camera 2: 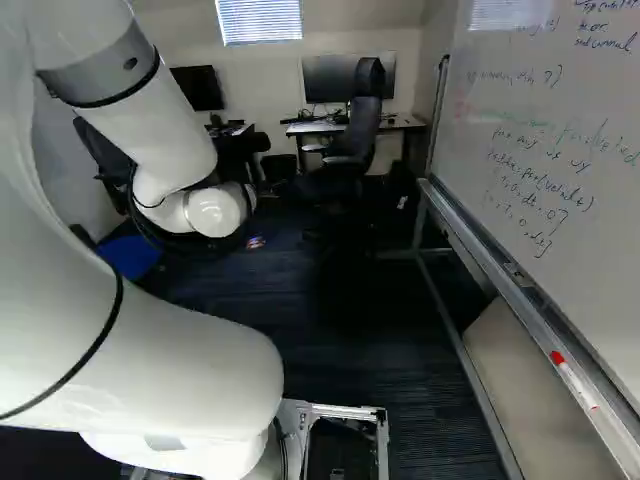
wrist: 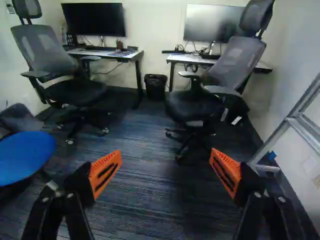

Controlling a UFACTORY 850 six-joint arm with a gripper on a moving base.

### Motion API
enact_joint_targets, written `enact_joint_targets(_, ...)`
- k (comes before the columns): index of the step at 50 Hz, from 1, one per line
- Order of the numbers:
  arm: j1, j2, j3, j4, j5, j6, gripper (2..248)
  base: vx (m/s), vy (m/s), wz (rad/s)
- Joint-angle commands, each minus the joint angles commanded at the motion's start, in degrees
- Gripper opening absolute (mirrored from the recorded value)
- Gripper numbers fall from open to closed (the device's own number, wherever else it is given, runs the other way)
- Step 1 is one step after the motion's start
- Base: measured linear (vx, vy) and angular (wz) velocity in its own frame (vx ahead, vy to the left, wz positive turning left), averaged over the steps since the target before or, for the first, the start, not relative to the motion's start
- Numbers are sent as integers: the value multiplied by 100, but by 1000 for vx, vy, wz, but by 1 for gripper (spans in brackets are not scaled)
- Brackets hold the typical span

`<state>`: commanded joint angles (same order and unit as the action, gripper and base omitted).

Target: Open the door and move inside

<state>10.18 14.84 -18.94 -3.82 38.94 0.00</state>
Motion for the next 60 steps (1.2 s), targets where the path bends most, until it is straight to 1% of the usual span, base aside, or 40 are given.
enact_joint_targets(13,-211,24,289,79,229,0,247,0,0,0)
enact_joint_targets(27,-519,59,711,195,564,0,247,0,0,0)
enact_joint_targets(39,-741,84,1016,279,806,0,247,0,0,0)
enact_joint_targets(48,-869,99,1191,327,945,0,247,0,0,0)
enact_joint_targets(60,-976,111,1337,367,1061,0,247,0,0,0)
